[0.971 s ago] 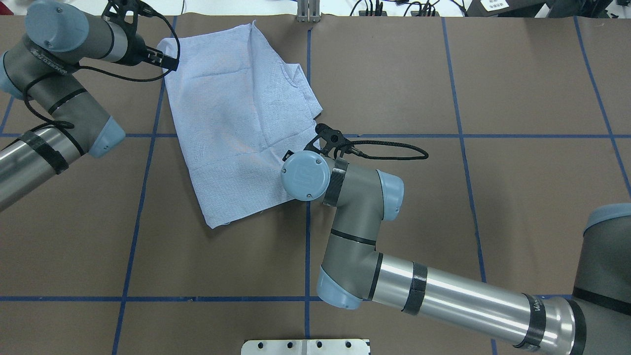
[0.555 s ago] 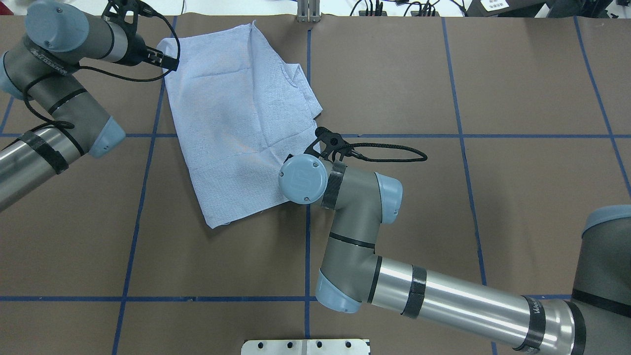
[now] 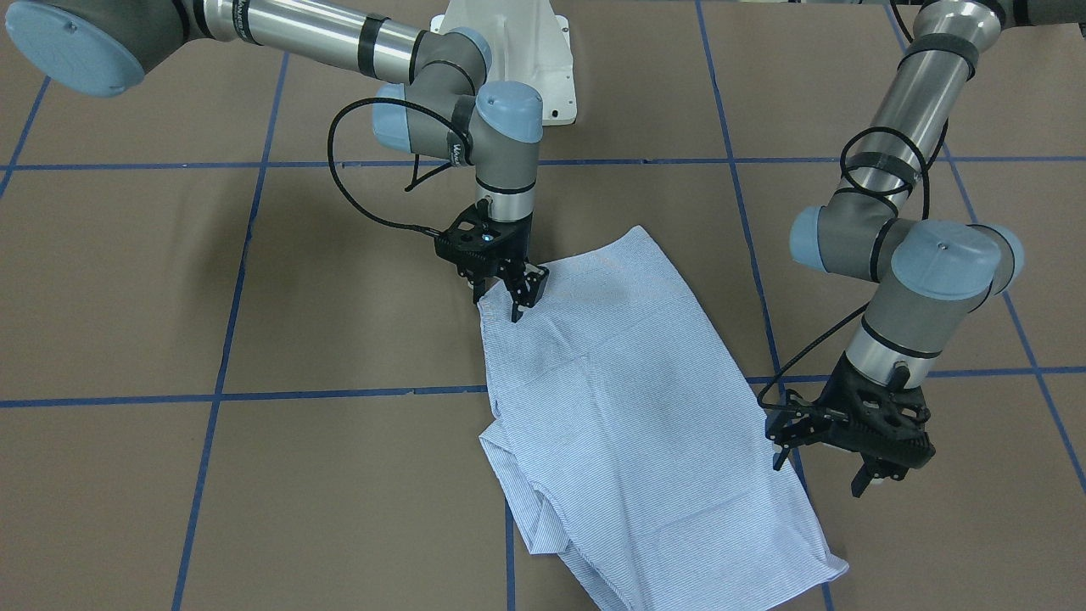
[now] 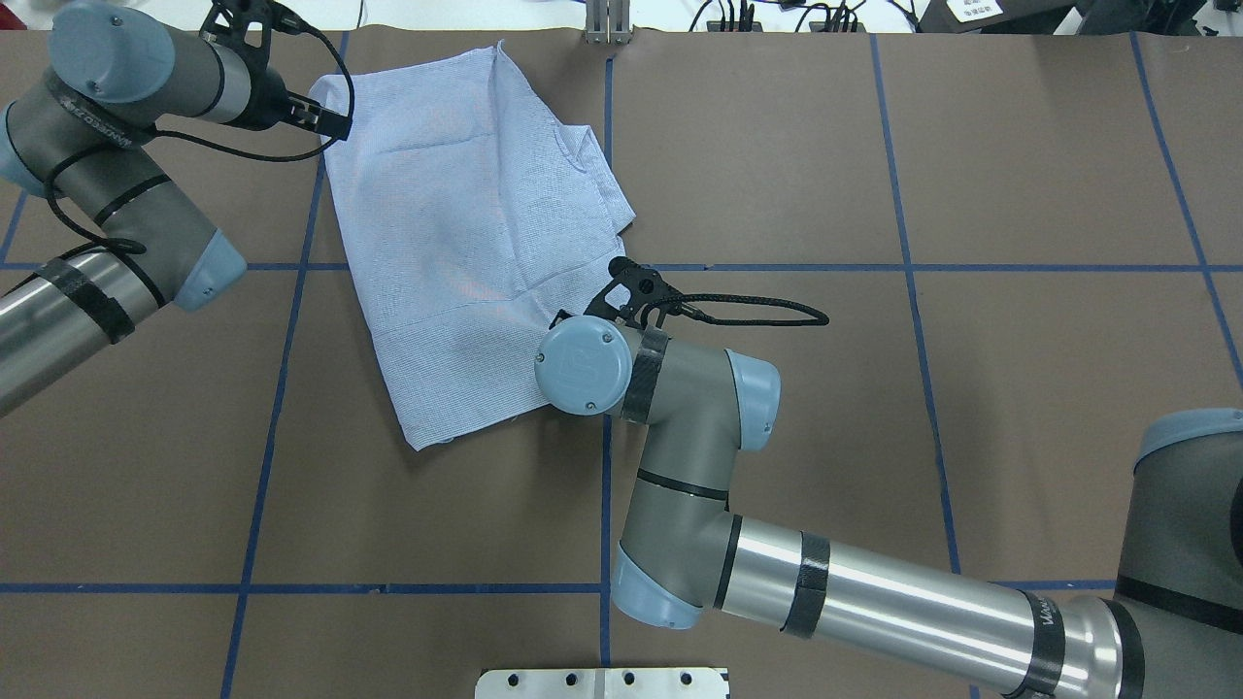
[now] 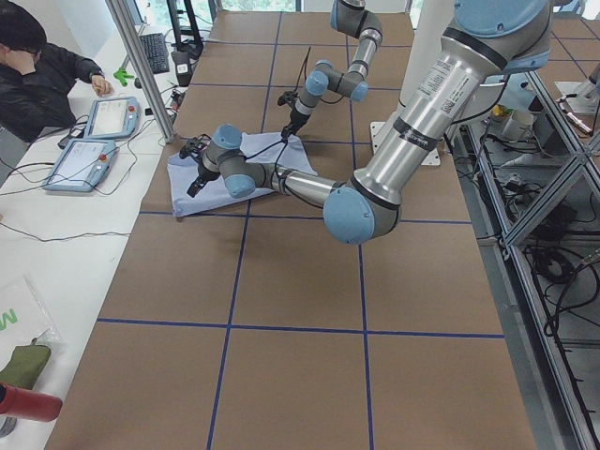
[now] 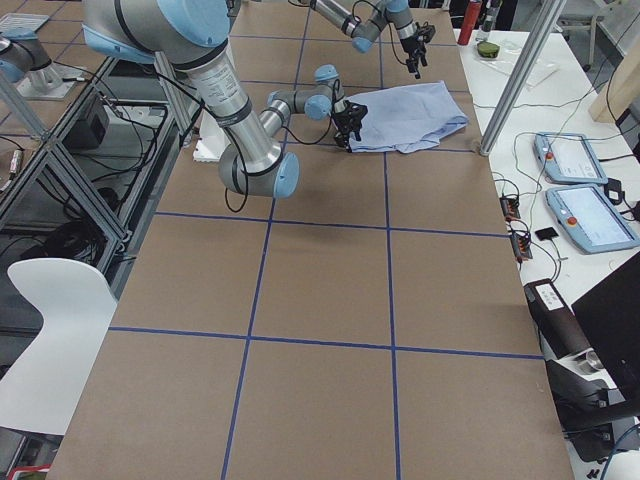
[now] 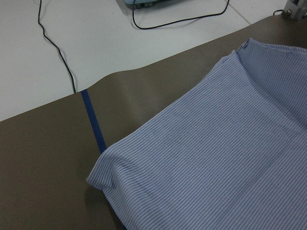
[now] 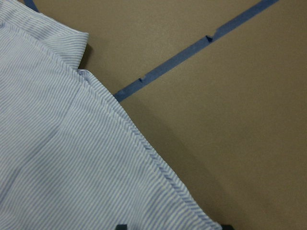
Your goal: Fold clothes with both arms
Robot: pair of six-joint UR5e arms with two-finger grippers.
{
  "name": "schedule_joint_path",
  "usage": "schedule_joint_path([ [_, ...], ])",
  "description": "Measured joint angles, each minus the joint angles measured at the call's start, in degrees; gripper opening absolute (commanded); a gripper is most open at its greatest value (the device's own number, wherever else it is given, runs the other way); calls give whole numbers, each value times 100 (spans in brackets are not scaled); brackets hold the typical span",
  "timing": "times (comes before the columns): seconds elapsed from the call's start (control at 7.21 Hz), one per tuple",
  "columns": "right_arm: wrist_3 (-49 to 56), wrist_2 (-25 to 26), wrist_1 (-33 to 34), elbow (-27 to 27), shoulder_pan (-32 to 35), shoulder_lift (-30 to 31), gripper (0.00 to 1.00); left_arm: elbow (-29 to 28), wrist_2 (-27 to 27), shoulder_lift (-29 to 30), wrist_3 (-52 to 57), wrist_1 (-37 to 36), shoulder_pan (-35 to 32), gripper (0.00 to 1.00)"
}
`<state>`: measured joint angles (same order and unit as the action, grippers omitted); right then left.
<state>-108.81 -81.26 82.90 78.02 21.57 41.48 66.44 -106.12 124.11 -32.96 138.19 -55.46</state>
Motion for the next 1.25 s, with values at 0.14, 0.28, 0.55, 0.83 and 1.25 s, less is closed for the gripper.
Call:
schedule_joint_path([
  [0.14,-10,2,-4,-4,-7,-18,5,0,0,0,0,-2,0,100],
  [0.28,-25,5,0,-8,-10,-52,0,0,-2,0,0,-2,0,100],
  [0.55,-116,13,4,-9,-12,-120,0,2,-1,5,-2,3,0,100],
  [0.83,-147,24,-5,57,8,-129,0,112,-9,-32,-14,0,10,100],
  [1.25,-127,39,4,276,76,-115,0,1553,-523,-860,-907,-22,244,100],
])
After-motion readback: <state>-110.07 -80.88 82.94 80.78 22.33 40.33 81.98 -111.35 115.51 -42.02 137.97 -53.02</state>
